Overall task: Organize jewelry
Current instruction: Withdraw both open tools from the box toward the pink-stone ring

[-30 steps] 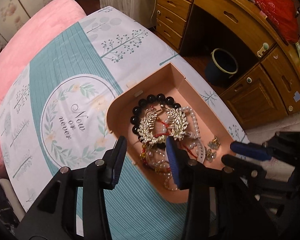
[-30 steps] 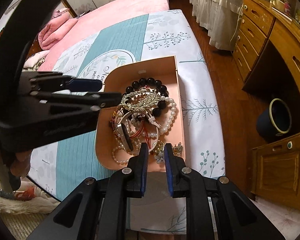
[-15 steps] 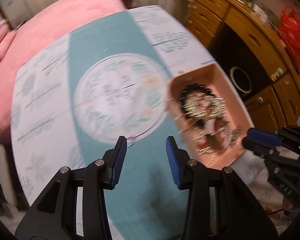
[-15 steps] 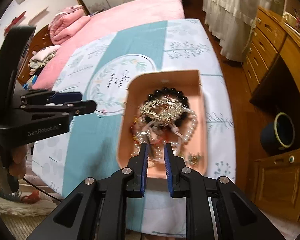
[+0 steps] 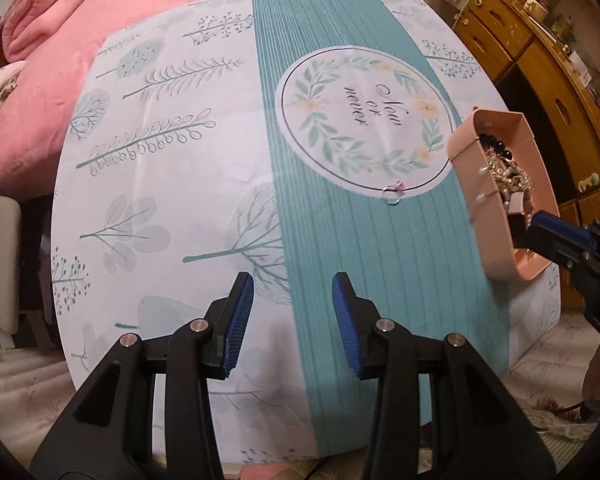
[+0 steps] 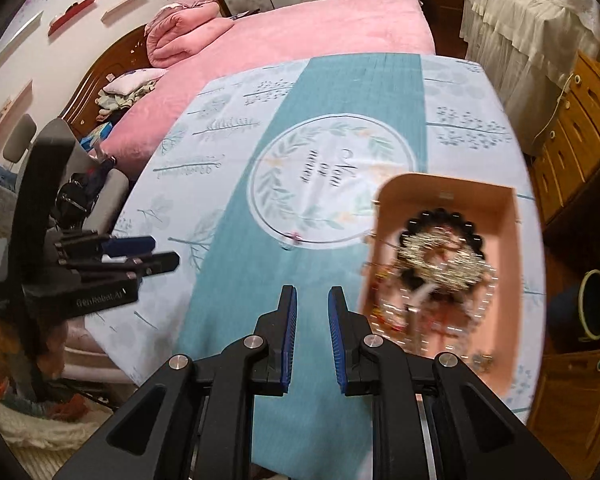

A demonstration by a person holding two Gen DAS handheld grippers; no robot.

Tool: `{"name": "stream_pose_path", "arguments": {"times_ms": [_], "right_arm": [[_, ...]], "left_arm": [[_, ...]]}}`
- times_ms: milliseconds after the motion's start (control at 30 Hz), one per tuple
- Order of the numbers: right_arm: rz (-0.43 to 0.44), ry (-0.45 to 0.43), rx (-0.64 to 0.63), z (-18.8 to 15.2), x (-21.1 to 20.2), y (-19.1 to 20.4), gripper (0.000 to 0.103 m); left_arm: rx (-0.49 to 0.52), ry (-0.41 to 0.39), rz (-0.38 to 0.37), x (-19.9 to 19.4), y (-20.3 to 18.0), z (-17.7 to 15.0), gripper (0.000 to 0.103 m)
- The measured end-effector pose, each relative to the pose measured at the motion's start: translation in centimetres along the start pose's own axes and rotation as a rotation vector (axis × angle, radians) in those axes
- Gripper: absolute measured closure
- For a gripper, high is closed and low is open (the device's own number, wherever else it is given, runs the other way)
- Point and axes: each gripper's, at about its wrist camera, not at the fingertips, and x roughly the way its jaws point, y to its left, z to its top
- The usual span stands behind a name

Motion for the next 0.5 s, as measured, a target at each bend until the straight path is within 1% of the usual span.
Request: {"name": "stream_pose_path", "arguments": {"times_ms": [167, 300, 500], "right_arm": [[0.001, 0.025, 0.074, 0.8, 2.6, 2.1, 0.087], [-0.008, 0.042, 0.147, 1.0, 5.2, 3.1, 0.087], [-0.038, 0.032, 0.325, 0.8, 8.9, 2.2, 0.086]], "left_arm": [[0.053, 0.000, -0.059, 0.6, 1.9, 0.4, 0.065], [0.114, 0.025, -0.074, 1.7, 3.0, 0.9, 0.065], [0.197, 0.015, -0.109, 3.3, 2.9, 3.1, 0.065]]}}
